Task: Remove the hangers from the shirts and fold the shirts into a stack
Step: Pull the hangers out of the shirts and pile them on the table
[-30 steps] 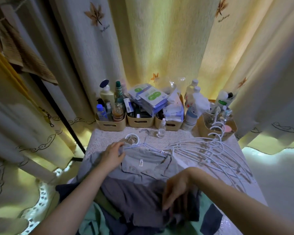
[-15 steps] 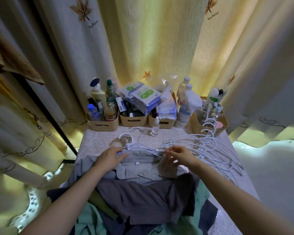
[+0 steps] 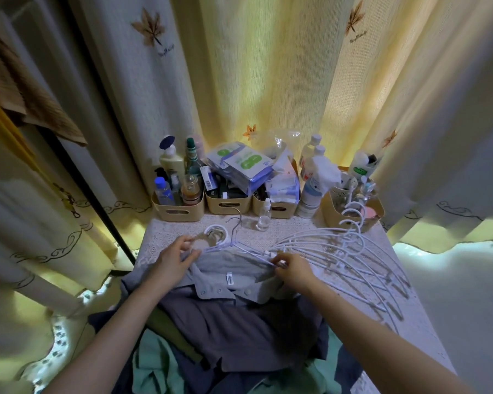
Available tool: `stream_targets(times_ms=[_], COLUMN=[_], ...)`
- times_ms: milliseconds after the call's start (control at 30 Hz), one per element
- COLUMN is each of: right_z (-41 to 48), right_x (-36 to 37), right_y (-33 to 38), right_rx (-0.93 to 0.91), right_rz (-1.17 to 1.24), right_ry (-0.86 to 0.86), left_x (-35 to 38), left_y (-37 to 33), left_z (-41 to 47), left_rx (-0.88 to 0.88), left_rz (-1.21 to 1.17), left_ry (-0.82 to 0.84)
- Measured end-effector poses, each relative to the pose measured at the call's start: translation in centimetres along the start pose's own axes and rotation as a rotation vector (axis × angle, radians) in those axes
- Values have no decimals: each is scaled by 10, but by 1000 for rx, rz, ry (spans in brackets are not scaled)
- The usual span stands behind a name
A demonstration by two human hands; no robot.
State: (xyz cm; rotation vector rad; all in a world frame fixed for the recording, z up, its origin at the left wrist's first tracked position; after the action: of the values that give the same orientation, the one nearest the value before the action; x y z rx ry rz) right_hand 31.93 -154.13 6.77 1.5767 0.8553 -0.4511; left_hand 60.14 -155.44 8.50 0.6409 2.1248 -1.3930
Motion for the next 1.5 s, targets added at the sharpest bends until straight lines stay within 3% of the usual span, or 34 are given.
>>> stream_targets(times_ms=[100, 200, 367, 500, 600, 667, 800, 900, 1100, 1500], right_z=[-10, -17, -17, -13, -15, -18, -23, -30, -33, -23], right_x=[-3, -1, -4, -5, -5, -5, -9, -20, -15, -1], right_y=[-9, -2, 17, 38, 43, 42, 39, 23, 7, -14], right_rx=[42, 8, -108, -191, -215, -204, -109, 32, 64, 124], right_rz=[108, 184, 168, 119, 91, 101, 122, 1, 64, -3], right_ry=[-95, -119, -53, -46, -58, -76, -185, -231, -220, -71], left_x=[-7, -22, -29, -13, 5, 15, -5, -20, -35, -67], left_y=[24, 18, -27, -46, -35, -29, -38, -38, -30, -23], left_z=[1, -9, -25, -34, -32, -34, -44, -49, -54, -62], left_rx=[-134, -80, 46, 80, 65, 43, 103, 95, 108, 132], left_rz=[242, 230, 120, 25, -9, 22, -65, -16, 94, -118], left_ry=[-61, -214, -307, -270, -122, -25, -222, -323, -388, -466])
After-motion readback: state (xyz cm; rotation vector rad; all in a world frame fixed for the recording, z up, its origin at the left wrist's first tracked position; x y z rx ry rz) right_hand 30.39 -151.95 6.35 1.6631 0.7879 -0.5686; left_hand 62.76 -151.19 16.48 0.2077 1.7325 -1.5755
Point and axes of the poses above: each hand's wrist, its own z-axis towards the middle knuckle, its own x-axis out of the palm, y = z × x, the point moved 9 cm from there along z, towards the middle knuckle, and after that the axes turned 14 degrees about -x, right-handed, at the moved point
